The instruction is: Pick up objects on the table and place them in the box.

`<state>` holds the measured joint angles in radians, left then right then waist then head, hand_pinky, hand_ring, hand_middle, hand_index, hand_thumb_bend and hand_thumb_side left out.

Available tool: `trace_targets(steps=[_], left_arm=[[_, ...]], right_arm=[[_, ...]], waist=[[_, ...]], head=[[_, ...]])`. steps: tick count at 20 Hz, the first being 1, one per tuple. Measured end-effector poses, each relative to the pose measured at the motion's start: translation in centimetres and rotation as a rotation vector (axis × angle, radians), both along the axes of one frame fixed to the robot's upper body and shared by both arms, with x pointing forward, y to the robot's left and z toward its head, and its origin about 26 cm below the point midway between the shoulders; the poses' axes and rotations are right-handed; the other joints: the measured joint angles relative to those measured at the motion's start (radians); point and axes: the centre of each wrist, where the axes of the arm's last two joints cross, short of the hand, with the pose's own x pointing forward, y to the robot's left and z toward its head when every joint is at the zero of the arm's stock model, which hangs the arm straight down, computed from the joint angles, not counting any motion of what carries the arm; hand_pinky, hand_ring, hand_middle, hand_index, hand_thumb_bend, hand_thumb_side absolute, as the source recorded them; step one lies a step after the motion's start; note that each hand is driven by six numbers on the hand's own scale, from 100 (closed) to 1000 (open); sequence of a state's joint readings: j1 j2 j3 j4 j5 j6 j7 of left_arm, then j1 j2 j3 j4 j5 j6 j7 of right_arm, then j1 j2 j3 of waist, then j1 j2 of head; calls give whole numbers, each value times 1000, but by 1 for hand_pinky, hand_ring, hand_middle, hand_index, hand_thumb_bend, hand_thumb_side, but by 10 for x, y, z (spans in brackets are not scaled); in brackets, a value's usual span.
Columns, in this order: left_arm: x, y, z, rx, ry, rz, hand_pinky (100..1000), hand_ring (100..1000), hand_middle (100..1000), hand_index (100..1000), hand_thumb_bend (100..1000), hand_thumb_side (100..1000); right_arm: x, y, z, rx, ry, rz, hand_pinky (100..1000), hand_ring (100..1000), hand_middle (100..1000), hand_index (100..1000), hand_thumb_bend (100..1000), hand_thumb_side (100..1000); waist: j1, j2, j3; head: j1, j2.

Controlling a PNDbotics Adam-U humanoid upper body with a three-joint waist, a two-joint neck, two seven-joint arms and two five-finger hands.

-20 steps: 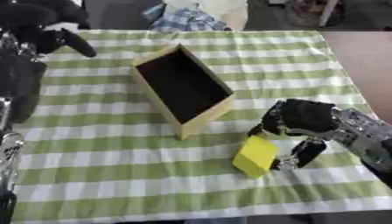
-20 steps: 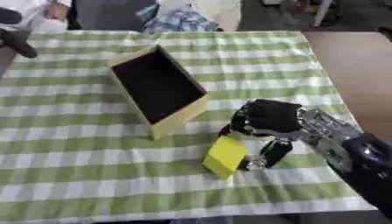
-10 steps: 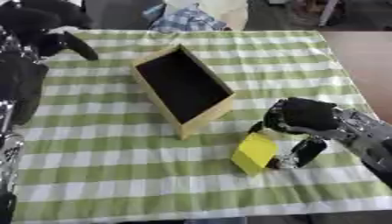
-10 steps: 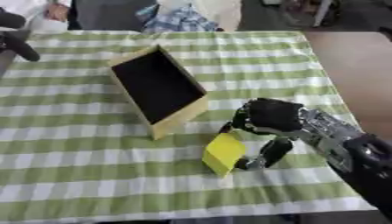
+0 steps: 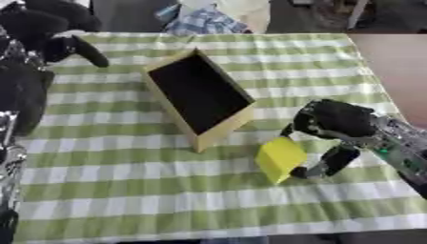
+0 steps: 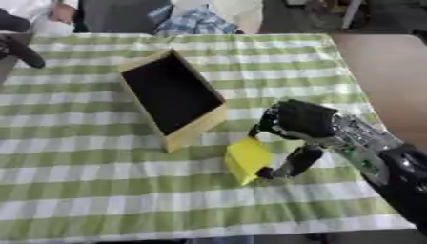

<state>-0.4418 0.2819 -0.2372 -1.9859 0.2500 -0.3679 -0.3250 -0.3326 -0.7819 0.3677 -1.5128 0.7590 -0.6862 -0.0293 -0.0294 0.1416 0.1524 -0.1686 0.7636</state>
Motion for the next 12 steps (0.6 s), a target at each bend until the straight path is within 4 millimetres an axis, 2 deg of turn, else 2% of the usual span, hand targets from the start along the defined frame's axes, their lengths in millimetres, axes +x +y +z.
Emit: trace_targets(steps=[12], left_arm=[[0,0,0,1,1,0,602,799,747,785,100,609]], right_arm=[[10,-6,26,59,15,-84,100,173,156,462,359,593]], waist=[[1,-2,-5]], head=[[7,0]])
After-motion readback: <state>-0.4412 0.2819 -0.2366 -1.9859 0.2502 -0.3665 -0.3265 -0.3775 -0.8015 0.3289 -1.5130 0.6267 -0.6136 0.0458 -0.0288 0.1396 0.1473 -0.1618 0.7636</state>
